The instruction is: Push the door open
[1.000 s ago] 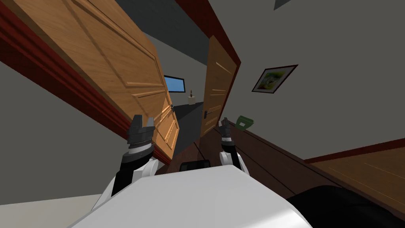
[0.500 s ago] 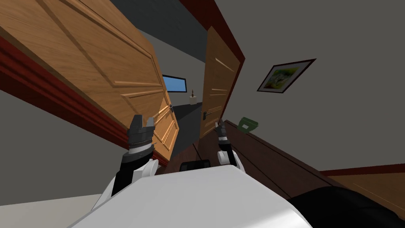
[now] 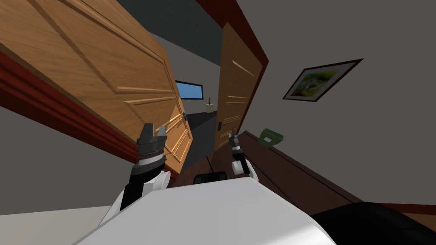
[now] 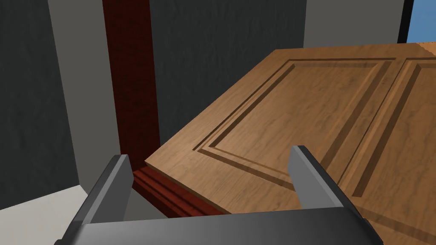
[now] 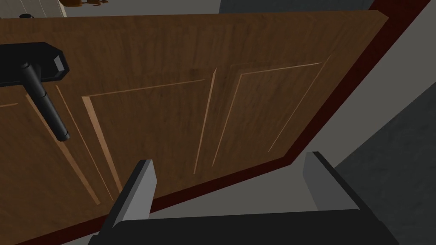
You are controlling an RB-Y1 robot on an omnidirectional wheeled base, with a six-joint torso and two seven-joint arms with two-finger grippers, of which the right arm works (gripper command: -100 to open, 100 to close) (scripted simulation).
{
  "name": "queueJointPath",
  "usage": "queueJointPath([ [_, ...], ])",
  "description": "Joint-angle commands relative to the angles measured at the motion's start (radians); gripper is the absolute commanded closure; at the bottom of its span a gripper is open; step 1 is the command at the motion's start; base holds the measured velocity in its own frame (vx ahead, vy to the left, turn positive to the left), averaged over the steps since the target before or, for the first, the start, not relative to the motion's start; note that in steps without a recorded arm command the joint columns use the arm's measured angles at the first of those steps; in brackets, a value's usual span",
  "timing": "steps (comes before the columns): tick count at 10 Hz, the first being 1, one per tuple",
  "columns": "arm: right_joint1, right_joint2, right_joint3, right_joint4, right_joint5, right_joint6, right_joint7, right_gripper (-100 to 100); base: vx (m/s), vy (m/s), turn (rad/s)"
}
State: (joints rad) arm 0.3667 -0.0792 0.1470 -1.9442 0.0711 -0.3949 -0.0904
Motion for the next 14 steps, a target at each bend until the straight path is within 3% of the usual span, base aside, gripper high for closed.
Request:
queueJointPath([
  [1, -0.01, 0.0, 0.018, 0.028, 0.004, 0.014, 0.001, -100, 0.131, -0.152, 0.107],
  [7, -0.095, -0.008, 0.064, 0.198, 0.007, 0.058, -0.007, -100, 0.112, -0.167, 0.119],
  [14, -0.156, -0.006, 0.098, 0.321, 0.009, 0.089, -0.013, -100, 0.064, -0.124, 0.084],
])
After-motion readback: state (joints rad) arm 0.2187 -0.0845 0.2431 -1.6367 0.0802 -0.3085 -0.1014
